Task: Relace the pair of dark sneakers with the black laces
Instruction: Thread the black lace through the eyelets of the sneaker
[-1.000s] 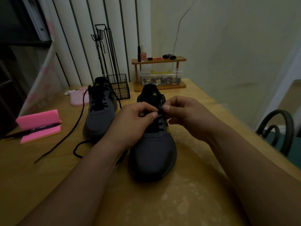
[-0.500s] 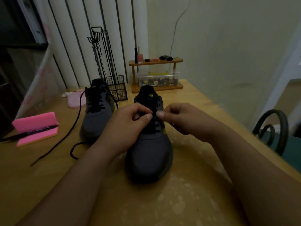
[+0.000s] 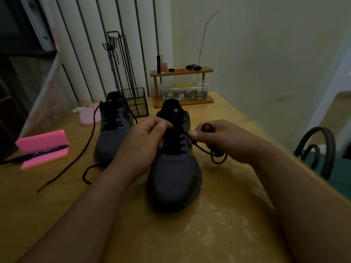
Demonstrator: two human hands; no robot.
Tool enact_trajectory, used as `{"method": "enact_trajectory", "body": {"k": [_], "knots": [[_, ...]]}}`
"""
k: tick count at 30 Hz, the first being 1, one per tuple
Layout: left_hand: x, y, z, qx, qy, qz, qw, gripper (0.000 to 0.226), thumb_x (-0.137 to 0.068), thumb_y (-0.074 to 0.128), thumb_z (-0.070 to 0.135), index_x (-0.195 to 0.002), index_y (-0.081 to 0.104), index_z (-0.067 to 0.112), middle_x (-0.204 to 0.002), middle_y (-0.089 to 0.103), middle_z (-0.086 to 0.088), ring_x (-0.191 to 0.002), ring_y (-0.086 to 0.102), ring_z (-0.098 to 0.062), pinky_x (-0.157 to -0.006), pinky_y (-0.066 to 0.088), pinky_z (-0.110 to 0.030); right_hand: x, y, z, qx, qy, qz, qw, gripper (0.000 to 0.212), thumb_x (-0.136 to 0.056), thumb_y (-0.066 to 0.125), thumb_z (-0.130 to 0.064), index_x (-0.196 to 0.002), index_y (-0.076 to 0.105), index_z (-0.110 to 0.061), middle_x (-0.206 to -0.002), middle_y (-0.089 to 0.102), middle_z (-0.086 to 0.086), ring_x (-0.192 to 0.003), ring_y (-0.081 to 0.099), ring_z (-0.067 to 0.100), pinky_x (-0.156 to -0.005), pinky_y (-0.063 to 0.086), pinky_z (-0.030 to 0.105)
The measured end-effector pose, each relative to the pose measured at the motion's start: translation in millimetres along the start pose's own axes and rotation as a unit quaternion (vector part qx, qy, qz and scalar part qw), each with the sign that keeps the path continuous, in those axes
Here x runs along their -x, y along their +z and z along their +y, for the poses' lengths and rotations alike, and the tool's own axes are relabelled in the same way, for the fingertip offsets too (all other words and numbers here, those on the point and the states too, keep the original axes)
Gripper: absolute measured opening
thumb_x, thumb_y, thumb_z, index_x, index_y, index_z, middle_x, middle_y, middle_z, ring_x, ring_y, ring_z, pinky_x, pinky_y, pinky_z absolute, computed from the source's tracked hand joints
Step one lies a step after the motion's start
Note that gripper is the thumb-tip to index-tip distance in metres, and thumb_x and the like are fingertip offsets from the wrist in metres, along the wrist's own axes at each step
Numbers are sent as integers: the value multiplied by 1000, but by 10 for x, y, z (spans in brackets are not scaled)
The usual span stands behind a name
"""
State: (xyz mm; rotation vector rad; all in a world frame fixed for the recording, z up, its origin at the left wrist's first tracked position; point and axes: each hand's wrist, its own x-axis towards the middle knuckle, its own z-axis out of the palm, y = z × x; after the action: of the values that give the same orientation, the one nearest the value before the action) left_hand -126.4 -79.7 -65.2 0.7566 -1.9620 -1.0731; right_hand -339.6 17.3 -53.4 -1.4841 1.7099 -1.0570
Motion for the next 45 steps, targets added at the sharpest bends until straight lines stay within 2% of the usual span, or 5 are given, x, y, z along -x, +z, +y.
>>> {"method": "enact_trajectory", "body": {"k": [11,16,28,35,45], "knots": [[2,-32,14,1,-26,-3,1000,18,-105,45,11,-104,60,20,-62,55,7,-54,46,-8,-56,37,-31,27,80,-37,29,-22,-22,999,35,-99,69,-35,-96,65,0,-75,46,5,-67,42,19,-62,36,34],[10,-41,18,-5,-33,-5,999,19,-104,45,10,-105,61,21,-65,56,6,-59,48,-10,-60,40,-34,-38,-16,13,-49,50,166,984,24,-100,57,-26,-84,63,-10,-81,58,8,-78,52,25,-74,44,38],[33,-20,31,-17,-28,-2,999,15,-103,51,11,-103,60,22,-68,54,0,-57,46,-12,-57,38,-34,-102,-31,178,361,202,192,890,28,-95,51,-45,-84,64,-23,-84,65,2,-89,59,27,-96,41,48],[43,-191,36,-140,-48,-47,988,25,-99,60,53,-110,52,31,-107,61,8,-94,61,-5,-77,52,-29,-76,43,138,218,-3,223,950,61,-92,52,-54,-148,46,-31,-146,47,-1,-138,39,20,-113,37,55],[58,-362,134,-186,-1,-121,975,20,-100,64,39,-85,65,25,-76,64,5,-65,57,-2,-62,45,-32,-17,600,-240,207,-251,235,916,34,-93,54,-30,-124,64,-22,-113,60,-8,-102,55,7,-86,53,33]]}}
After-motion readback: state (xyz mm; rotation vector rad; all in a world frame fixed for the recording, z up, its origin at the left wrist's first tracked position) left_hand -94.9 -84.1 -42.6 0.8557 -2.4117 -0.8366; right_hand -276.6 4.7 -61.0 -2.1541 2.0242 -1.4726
